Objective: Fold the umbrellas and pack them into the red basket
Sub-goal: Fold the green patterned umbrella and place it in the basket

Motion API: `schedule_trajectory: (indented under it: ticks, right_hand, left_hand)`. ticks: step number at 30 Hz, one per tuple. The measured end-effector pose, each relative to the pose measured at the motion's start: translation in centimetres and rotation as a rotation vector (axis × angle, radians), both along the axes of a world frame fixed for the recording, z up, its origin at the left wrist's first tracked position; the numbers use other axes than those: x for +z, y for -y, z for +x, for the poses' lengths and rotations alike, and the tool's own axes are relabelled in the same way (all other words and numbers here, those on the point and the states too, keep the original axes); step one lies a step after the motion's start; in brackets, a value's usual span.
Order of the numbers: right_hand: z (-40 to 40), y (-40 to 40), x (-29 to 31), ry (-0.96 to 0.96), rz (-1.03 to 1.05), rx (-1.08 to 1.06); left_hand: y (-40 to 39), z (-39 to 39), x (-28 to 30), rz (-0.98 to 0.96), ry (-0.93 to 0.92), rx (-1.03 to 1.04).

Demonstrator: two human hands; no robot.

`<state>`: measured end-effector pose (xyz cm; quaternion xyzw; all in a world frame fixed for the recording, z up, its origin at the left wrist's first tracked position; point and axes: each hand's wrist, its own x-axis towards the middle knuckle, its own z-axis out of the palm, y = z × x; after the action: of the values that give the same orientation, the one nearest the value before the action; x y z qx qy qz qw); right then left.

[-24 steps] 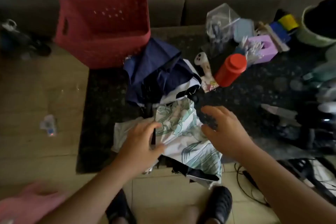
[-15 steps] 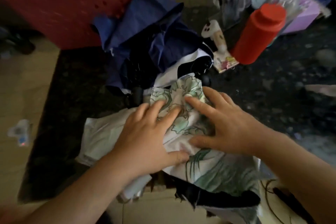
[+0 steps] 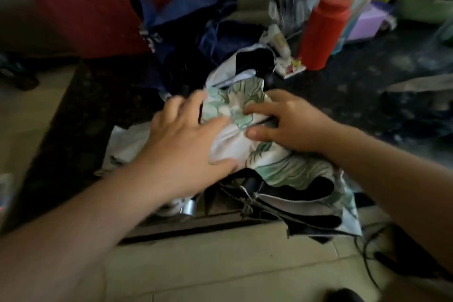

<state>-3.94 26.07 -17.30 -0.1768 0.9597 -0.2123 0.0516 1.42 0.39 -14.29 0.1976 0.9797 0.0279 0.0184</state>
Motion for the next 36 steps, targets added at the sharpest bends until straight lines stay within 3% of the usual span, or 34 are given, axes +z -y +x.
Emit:
schedule_trajectory:
  ticks: [2,4,7,10,14,20,24,28,32,36]
  right_hand:
    - [0.6,0.6,1.6,0.037,0.184,-0.045]
    - [1.3,1.6,3.7,0.019,0.313,-0.063]
    - [2.4,3.4,6.5,0.021,0.270,-0.116]
    - [3.7,4.0,8.8,-0.017,0.080,-0.189]
    - [7.8,3.3,8.8,-0.168,-0.445,-0.442]
    - [7.6,-0.5,7.3,-0.220,-0.567,-0.674]
    - [3.6,0.3,8.2,-0.157,-0.620,-0.608]
    - [1.2,1.0,6.7,-0.043,-0.400,-0.464]
    - [2.1,0.0,6.3,-0.056,-0.275,-0.311]
    - [3.0,-1.0,6.4,-0.156,-0.426,-0.335]
  left_hand:
    - [0.5,2.2,-0.2,0.006,-0.041,-0.009]
    - [0.5,3.6,-0.5,0.037,0.067,0.048]
    - [0.3,4.4,-0.4,0.045,0.082,0.094]
    - [0.1,4.7,-0.1,0.098,0.141,0.118]
    - [0.8,4.5,1.1,0.258,0.228,0.243]
    - [0.9,4.4,1.5,0.251,0.344,0.363]
    - [0.4,3.7,1.6,0.178,0.352,0.337]
    - [0.2,0.9,2.6,0.242,0.272,0.303]
    - [0.7,-1.4,2.7,0.499,0.337,0.322]
    - [1.2,-1.8,1.6,0.647,0.421,0.350]
